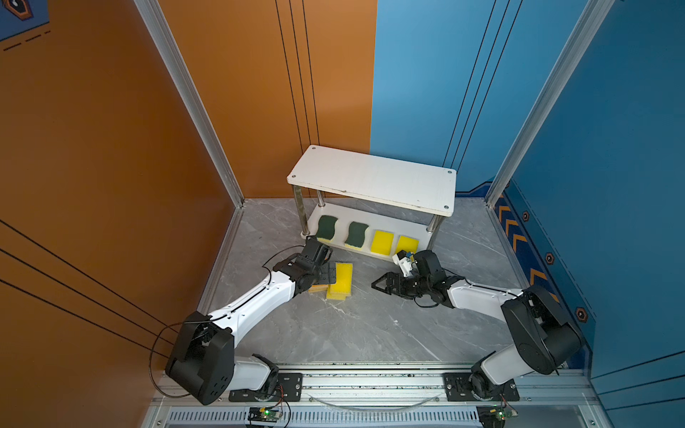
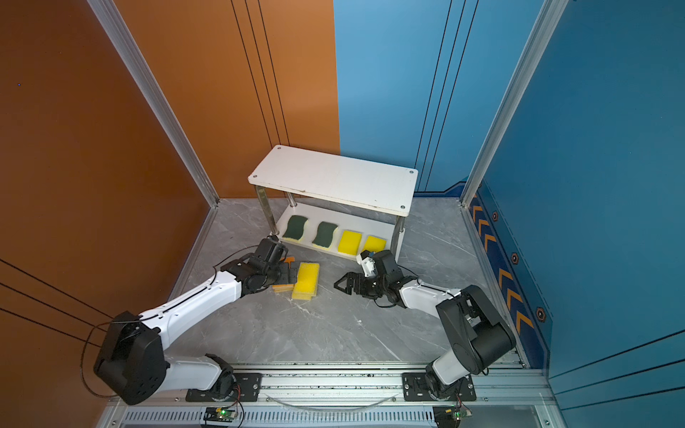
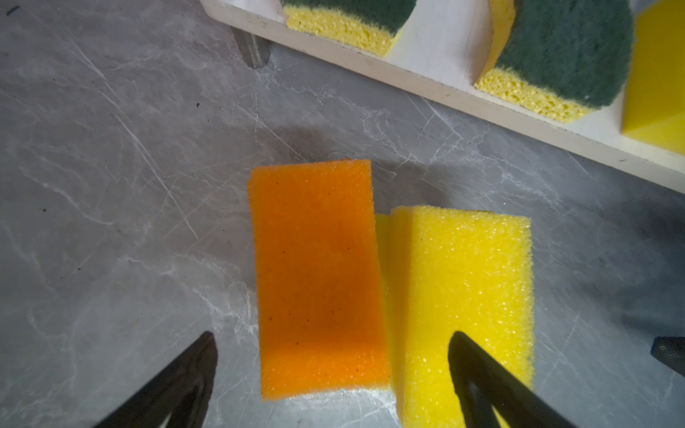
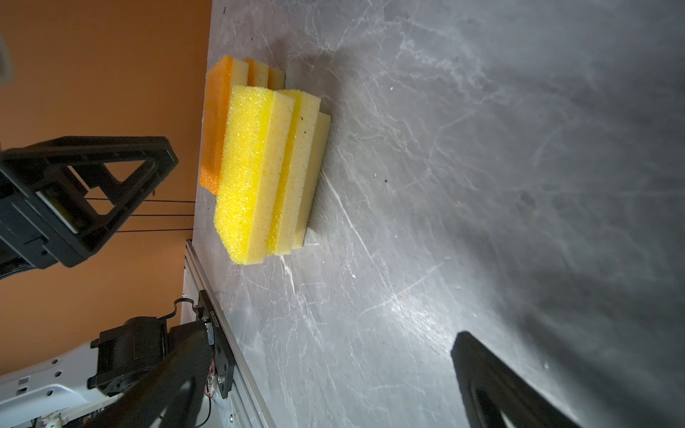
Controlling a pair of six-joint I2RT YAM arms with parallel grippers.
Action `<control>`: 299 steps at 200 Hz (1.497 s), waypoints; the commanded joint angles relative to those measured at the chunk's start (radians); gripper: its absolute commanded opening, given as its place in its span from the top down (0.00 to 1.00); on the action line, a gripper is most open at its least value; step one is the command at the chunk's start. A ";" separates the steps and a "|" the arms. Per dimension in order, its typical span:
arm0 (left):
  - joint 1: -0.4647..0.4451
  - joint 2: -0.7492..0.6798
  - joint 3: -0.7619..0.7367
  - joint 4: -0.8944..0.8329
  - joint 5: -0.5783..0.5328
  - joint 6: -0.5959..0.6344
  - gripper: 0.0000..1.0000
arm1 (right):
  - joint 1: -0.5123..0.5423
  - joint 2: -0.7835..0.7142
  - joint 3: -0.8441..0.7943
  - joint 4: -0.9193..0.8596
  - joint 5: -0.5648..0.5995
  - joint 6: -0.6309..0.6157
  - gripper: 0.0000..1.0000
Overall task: Place and organize the cleaning sponges onto the shelf
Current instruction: 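Withdraw the left gripper from the shelf and lower it over the orange sponge, then close the left gripper on the orange sponge on the table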
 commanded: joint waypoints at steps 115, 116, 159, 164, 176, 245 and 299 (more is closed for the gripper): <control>0.001 0.038 -0.059 0.066 -0.022 -0.038 0.06 | 0.005 0.007 0.022 0.017 -0.019 0.018 0.00; 0.001 0.038 -0.058 0.066 -0.022 -0.038 0.06 | 0.005 0.007 0.021 0.017 -0.019 0.017 0.00; 0.004 0.053 -0.060 0.068 -0.022 -0.034 0.08 | 0.004 0.019 0.023 0.026 -0.022 0.023 0.00; 0.005 0.057 -0.058 0.068 -0.021 -0.034 0.08 | 0.004 0.020 0.023 0.028 -0.023 0.022 0.00; 0.005 0.066 -0.058 0.068 -0.019 -0.033 0.09 | 0.004 0.020 0.021 0.028 -0.023 0.023 0.00; 0.012 0.094 -0.048 0.073 -0.014 -0.031 0.12 | 0.005 0.018 0.022 0.026 -0.024 0.022 0.00; 0.014 0.110 -0.049 0.079 -0.006 -0.031 0.18 | 0.005 0.020 0.021 0.026 -0.025 0.023 0.00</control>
